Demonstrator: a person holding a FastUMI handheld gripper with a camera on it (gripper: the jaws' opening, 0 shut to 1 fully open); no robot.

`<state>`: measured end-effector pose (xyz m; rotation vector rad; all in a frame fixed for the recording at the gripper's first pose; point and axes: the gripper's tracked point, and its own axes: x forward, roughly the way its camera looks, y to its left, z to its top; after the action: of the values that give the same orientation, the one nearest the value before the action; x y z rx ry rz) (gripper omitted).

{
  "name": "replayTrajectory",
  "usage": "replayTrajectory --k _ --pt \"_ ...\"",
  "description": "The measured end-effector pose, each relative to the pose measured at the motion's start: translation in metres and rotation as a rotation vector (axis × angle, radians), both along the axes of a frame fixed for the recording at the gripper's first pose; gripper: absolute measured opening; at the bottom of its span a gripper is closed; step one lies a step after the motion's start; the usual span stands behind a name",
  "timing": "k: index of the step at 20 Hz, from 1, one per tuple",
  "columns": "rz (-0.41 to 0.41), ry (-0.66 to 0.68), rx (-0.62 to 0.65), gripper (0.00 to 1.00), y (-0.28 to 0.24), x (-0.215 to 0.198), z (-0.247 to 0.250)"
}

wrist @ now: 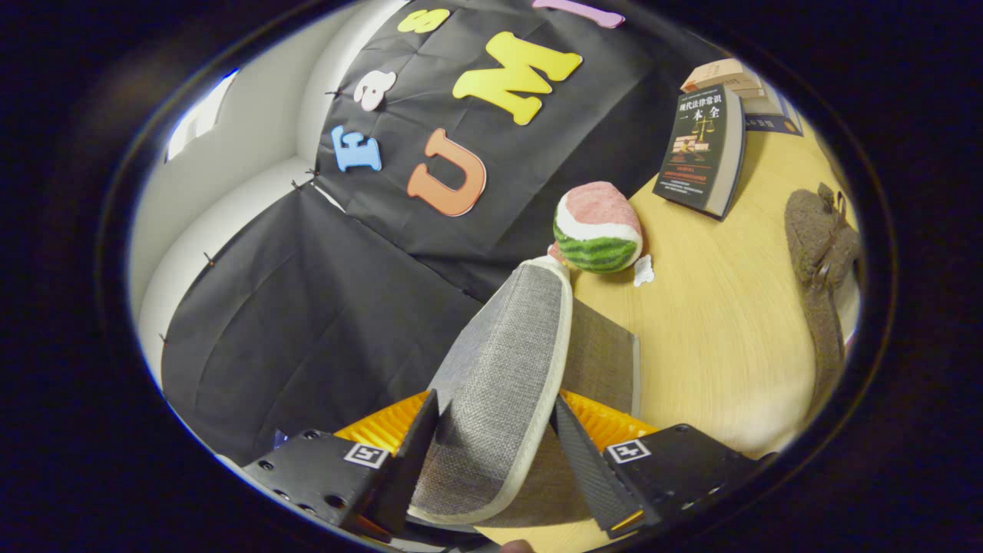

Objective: Open the storage box then place both shoes into the box .Put the left shoe in first, then the right shoe, with the right side of both shoes facing outward in a uniform manner.

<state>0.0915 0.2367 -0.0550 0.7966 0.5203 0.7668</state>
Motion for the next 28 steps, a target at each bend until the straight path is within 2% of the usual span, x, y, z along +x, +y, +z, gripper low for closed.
replayTrajectory --k 2,4,6,7,8,10,15,21,23,26,28 --pt "-0.018 -0.045 -0.015 0.78 -0.008 0.002 0.011" --pt "-0.075 -0.116 -0.087 0.71 -0.017 0.009 0.015" --pt "-0.064 -0.165 -0.098 0.33 -0.016 0.001 0.032" --pt "-0.066 -0.181 -0.119 0.33 -0.012 0.000 0.033" --pt "-0.097 -0.199 -0.135 0.27 0.008 0.019 0.026" --pt "-0.074 -0.231 -0.171 0.15 -0.005 0.002 0.051" --pt "-0.033 -0.368 -0.162 0.15 0.032 -0.014 0.125" --pt "0.012 -0.468 -0.207 0.15 0.119 -0.031 0.184" --pt "0.042 -0.482 -0.254 0.23 0.156 -0.035 0.187" --pt "0.152 -0.515 -0.324 0.32 0.214 -0.057 0.172" --pt "0.145 -0.617 -0.385 0.53 0.235 -0.062 0.167"
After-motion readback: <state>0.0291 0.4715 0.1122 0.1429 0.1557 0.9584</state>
